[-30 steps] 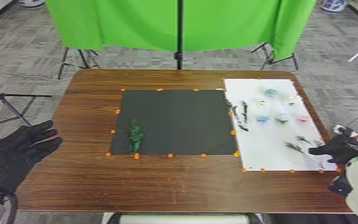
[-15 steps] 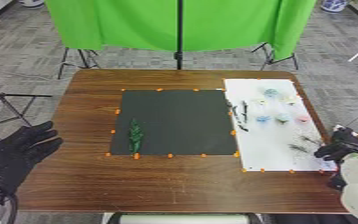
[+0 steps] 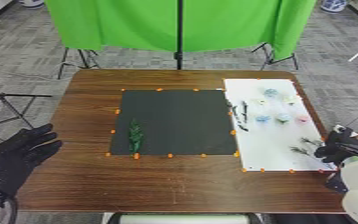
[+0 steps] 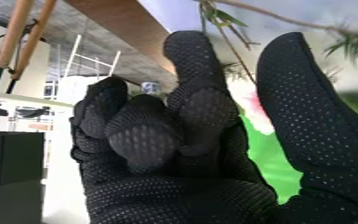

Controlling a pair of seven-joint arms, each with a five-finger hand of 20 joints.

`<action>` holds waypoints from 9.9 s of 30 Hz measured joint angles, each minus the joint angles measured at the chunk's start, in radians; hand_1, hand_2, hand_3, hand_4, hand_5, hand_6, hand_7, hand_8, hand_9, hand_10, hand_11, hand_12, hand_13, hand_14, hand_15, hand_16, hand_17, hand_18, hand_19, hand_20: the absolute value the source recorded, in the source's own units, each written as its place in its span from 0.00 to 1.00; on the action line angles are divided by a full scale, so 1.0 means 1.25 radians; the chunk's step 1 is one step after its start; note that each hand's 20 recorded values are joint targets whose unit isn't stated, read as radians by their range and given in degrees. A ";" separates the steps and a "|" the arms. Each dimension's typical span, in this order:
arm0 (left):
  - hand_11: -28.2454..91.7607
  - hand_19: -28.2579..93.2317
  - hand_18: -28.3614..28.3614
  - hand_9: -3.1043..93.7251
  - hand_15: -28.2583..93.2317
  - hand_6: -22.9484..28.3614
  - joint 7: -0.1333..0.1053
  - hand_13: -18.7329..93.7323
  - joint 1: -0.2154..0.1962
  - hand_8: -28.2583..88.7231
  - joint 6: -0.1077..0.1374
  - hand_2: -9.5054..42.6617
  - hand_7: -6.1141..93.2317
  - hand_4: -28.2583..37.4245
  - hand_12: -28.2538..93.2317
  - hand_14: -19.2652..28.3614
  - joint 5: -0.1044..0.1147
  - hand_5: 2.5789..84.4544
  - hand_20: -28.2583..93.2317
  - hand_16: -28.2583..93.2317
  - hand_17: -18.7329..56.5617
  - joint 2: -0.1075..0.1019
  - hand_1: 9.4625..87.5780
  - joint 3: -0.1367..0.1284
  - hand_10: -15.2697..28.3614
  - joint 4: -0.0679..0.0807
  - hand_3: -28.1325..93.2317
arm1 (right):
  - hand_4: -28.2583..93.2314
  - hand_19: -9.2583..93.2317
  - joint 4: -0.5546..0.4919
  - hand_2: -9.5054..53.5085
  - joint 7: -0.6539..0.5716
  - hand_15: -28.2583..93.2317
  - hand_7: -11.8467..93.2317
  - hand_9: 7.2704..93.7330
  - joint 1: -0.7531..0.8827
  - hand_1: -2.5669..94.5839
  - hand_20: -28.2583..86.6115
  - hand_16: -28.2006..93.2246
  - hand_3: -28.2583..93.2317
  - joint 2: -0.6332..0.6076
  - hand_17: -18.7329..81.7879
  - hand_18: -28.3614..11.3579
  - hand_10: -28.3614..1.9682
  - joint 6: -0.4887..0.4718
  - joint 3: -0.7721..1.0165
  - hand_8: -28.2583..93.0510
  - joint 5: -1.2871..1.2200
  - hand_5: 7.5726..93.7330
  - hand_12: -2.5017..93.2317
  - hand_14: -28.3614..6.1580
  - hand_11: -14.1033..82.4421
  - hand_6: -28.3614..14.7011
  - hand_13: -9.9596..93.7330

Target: Arrange flowers

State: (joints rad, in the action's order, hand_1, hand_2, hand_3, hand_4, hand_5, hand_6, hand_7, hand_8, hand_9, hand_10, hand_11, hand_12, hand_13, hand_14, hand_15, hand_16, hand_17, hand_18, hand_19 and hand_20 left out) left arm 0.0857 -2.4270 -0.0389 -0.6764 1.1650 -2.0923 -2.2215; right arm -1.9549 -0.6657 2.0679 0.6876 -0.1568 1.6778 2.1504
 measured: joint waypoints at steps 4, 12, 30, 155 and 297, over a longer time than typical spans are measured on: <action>0.51 0.74 0.92 0.39 0.65 0.59 0.000 0.41 0.000 0.14 0.003 0.28 0.30 0.00 0.35 0.79 0.000 0.47 0.22 0.18 0.17 0.001 0.21 0.000 0.71 0.000 0.83 | 0.01 1.00 0.000 0.07 0.018 0.90 0.57 0.96 0.017 0.41 0.59 0.50 0.95 0.006 0.59 0.17 0.62 0.071 0.000 0.28 -0.018 0.89 0.38 0.55 0.80 0.63 0.89; 0.51 0.74 0.92 0.39 0.65 0.59 0.001 0.41 0.000 0.14 0.007 0.28 0.30 0.00 0.35 0.79 -0.001 0.47 0.22 0.17 0.17 0.003 0.21 0.001 0.71 -0.001 0.83 | 0.05 1.00 -0.017 0.11 0.041 0.91 0.57 0.97 0.024 0.39 0.61 0.50 0.97 0.014 0.60 0.16 0.60 0.127 0.004 0.27 -0.041 0.92 0.38 0.54 0.81 0.63 0.90; 0.51 0.74 0.92 0.39 0.65 0.59 0.008 0.41 -0.006 0.14 0.014 0.28 0.31 0.00 0.35 0.79 -0.001 0.47 0.22 0.17 0.17 0.004 0.21 0.003 0.71 -0.006 0.83 | 0.09 1.00 -0.095 0.11 0.115 0.94 0.60 0.99 -0.255 0.37 0.65 0.50 0.98 0.036 0.62 0.14 0.63 0.207 -0.252 0.25 -0.034 0.93 0.39 0.53 0.84 0.63 0.92; 0.51 0.74 0.92 0.39 0.65 0.59 0.040 0.41 0.023 0.14 0.014 0.29 0.31 0.00 0.35 0.79 -0.007 0.47 0.21 0.17 0.16 0.001 0.21 0.039 0.71 0.006 0.83 | 0.00 0.92 0.198 0.08 -0.039 0.84 0.53 0.76 -0.623 0.20 0.56 0.47 0.87 0.156 0.49 0.20 0.51 0.000 -0.617 0.08 0.119 0.67 0.37 0.53 0.71 0.60 0.75; 0.52 0.75 0.92 0.39 0.65 0.58 0.046 0.41 0.032 0.14 0.023 0.30 0.31 0.00 0.35 0.79 -0.016 0.48 0.20 0.17 0.17 0.003 0.22 0.053 0.71 0.012 0.83 | 0.24 1.00 0.120 0.20 0.226 0.91 0.79 0.96 -0.469 0.35 0.62 0.48 1.00 0.174 0.54 0.17 0.55 0.271 -0.558 0.06 -0.008 0.98 0.32 0.53 0.73 0.40 0.88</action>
State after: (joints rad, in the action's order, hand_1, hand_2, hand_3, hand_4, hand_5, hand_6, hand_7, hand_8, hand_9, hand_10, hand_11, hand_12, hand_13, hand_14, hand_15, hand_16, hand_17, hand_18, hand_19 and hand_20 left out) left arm 0.1433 -2.3869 -0.0097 -0.6958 1.1684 -2.0266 -2.2061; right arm -1.8054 -0.3836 1.4818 0.9053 0.1814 0.9804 2.1405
